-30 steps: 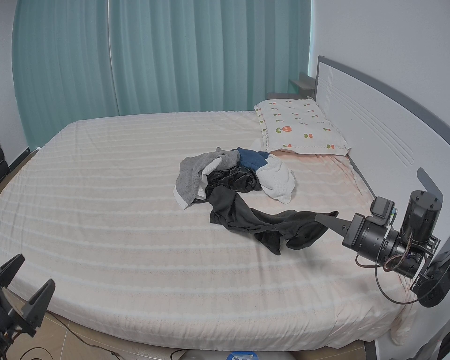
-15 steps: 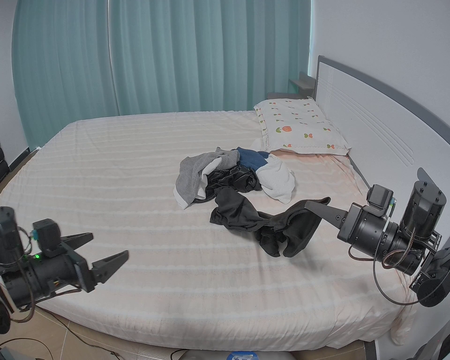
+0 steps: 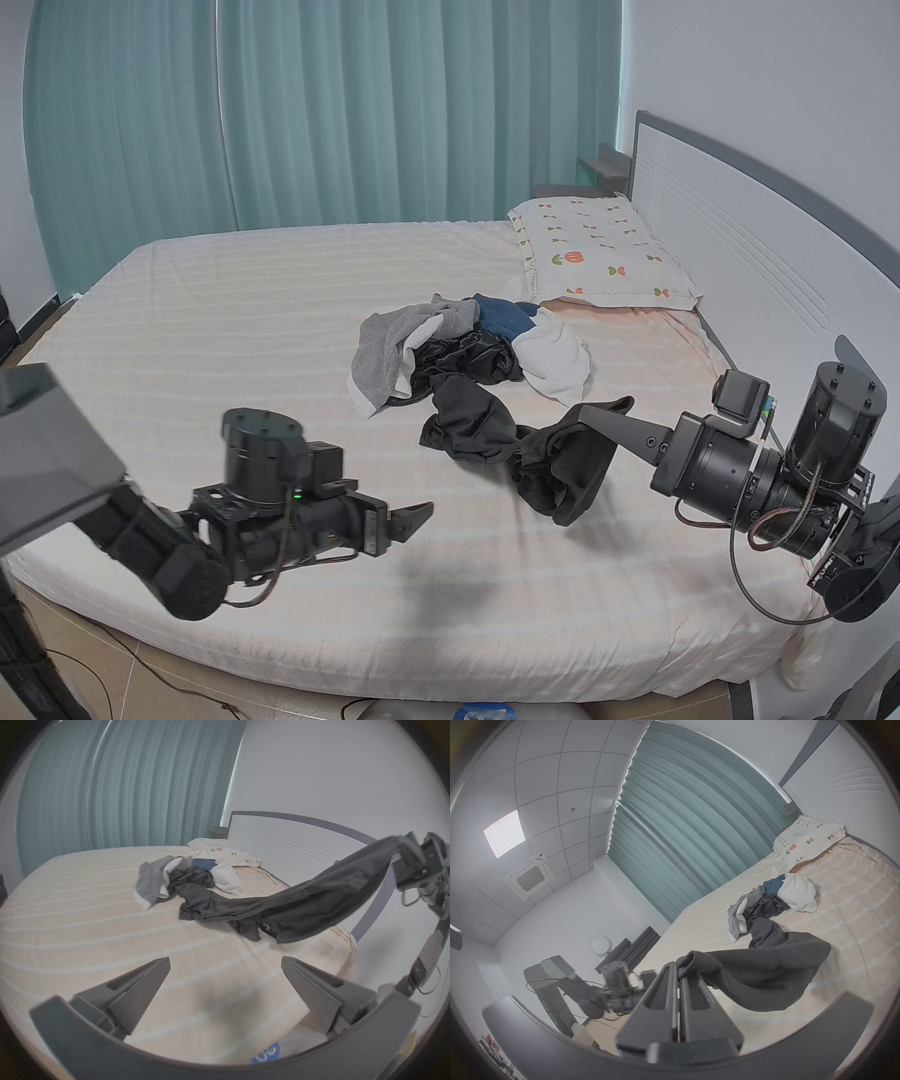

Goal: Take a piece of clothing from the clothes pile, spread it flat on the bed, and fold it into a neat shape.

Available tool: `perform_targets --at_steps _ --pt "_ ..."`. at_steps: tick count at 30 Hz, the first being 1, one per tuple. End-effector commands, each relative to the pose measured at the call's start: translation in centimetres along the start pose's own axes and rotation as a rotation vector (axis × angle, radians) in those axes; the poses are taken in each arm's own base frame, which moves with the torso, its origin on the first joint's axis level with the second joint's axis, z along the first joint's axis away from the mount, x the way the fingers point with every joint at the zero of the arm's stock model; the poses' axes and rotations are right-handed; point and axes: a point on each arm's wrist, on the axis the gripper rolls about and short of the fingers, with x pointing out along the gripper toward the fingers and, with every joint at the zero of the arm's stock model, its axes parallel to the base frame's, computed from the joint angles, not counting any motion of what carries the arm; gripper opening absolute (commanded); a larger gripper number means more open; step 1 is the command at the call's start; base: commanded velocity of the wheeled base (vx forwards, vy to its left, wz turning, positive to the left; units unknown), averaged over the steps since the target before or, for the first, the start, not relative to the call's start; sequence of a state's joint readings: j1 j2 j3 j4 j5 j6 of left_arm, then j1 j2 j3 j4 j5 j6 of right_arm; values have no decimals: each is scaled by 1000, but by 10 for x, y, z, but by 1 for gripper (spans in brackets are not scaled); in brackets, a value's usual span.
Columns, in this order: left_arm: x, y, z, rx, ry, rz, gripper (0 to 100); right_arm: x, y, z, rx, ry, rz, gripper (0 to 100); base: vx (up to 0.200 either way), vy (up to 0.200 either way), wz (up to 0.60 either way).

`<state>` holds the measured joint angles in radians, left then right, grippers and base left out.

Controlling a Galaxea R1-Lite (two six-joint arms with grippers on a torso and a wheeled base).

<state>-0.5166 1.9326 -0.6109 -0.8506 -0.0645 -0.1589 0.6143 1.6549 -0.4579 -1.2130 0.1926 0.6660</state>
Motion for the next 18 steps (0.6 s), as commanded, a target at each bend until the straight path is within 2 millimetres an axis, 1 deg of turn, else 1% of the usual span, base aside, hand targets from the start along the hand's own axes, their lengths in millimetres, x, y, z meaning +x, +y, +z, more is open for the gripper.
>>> perform_targets --at_steps 1,3,4,9,14,18 --pt "82 -21 -34 7 63 -30 100 5 5 -5 -1 14 17 0 0 0 0" --pt "88 -22 -34 7 55 -30 100 5 4 -6 -1 13 11 0 0 0 0" --pt "97 -23 -34 2 48 -31 100 4 4 -6 -1 12 10 0 0 0 0" --pt "117 -24 -26 -47 -11 -18 100 3 8 -3 -3 0 21 0 0 0 0" --pt "139 -18 -21 -61 -75 35 100 -1 11 0 -8 -13 32 0 0 0 0" --pt "161 -10 -18 -73 -118 73 100 -7 19 9 -15 -48 59 0 0 0 0"
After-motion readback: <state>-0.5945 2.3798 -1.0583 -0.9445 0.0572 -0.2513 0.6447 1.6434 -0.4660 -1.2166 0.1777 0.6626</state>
